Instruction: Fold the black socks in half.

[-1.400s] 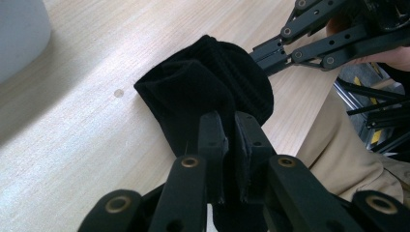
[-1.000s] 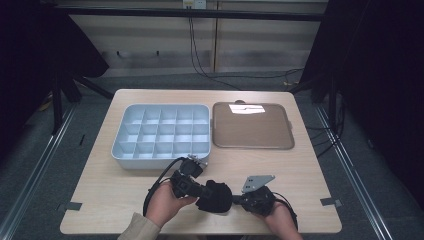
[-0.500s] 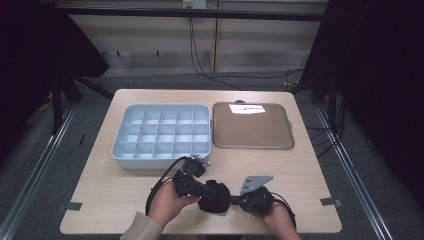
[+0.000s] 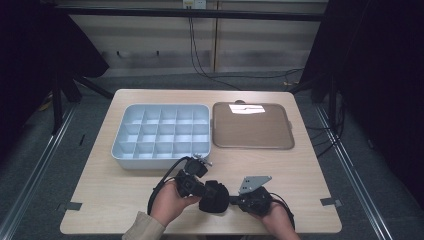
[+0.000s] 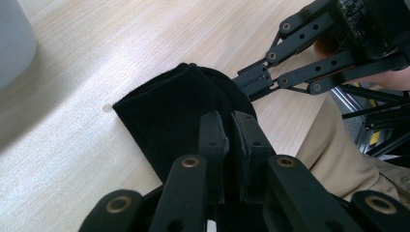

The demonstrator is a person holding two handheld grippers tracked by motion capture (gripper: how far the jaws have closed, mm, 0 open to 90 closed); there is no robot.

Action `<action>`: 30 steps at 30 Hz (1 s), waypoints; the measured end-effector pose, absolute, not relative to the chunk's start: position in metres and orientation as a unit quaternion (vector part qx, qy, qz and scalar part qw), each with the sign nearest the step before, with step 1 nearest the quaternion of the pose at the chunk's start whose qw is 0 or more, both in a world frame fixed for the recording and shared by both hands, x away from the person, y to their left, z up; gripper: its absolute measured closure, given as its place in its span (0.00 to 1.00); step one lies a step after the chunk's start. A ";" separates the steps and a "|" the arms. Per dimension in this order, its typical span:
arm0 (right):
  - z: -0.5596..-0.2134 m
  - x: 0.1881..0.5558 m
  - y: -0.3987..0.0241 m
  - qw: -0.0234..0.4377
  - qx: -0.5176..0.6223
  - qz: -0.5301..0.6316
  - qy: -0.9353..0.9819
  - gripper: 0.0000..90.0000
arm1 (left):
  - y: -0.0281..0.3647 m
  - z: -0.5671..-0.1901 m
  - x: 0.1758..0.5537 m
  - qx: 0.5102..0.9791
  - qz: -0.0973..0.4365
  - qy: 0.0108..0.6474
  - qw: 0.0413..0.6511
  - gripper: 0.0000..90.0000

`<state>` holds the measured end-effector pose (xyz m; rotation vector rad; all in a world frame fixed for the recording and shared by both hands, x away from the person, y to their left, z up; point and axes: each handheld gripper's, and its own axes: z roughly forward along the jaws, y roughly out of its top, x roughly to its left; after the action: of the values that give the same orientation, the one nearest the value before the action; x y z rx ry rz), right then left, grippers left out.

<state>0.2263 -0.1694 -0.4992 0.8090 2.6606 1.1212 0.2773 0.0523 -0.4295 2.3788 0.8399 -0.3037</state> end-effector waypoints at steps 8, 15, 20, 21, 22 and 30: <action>-0.499 0.226 -0.166 0.074 0.270 0.371 0.885 1.00 | 0.050 -0.431 0.277 0.895 -0.113 0.317 0.293 0.92; -0.499 0.225 -0.164 0.070 0.272 0.373 0.884 1.00 | 0.049 -0.431 0.276 0.896 -0.109 0.317 0.291 0.92; -0.499 0.225 -0.161 0.071 0.269 0.371 0.886 1.00 | 0.049 -0.431 0.276 0.897 -0.109 0.315 0.291 0.92; -0.499 0.225 -0.161 0.071 0.269 0.371 0.886 1.00 | 0.049 -0.431 0.276 0.897 -0.109 0.315 0.291 0.92; -0.499 0.225 -0.160 0.072 0.263 0.374 0.886 1.00 | 0.048 -0.431 0.276 0.897 -0.109 0.316 0.290 0.92; -0.499 0.225 -0.159 0.071 0.265 0.372 0.887 1.00 | 0.047 -0.433 0.276 0.898 -0.107 0.314 0.290 0.92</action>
<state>0.2247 -0.1586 -0.4988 0.7963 2.6674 1.1186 0.2760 0.0473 -0.4326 2.3953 0.8387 -0.2860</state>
